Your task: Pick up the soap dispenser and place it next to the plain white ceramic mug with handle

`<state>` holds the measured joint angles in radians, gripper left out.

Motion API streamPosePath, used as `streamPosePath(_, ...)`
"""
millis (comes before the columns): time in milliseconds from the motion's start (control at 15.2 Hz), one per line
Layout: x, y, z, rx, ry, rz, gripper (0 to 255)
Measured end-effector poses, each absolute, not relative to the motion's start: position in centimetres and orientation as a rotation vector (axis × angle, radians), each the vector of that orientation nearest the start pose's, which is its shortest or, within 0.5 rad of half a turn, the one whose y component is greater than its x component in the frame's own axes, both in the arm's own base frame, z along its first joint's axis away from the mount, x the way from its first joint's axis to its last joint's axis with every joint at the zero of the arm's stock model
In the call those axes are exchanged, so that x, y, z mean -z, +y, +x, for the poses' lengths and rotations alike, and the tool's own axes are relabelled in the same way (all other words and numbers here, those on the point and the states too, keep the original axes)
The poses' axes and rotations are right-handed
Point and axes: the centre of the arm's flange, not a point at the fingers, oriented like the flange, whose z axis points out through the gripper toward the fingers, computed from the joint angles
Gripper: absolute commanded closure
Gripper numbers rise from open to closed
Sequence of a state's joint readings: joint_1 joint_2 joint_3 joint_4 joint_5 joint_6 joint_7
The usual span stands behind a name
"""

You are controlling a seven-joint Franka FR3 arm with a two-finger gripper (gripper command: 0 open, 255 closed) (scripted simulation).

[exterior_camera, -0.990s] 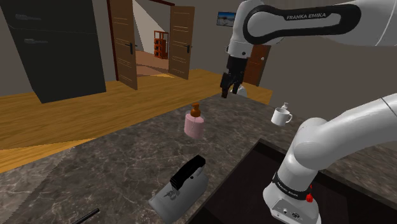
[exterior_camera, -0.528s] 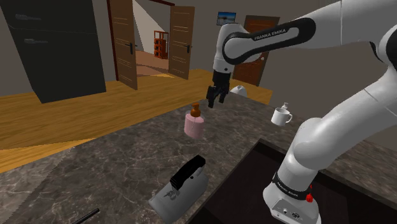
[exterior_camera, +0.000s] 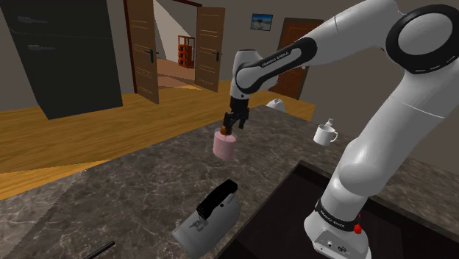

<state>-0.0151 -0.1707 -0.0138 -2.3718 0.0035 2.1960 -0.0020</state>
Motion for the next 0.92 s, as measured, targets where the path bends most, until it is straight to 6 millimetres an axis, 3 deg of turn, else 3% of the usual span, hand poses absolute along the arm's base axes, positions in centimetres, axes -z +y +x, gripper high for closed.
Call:
streamPosePath(594,-34.3,-1.4,48.3,-0.010,0.046,-3.137,0)
streamPosePath(924,-33.9,-1.4,48.2,-0.009,0.046,-3.137,0)
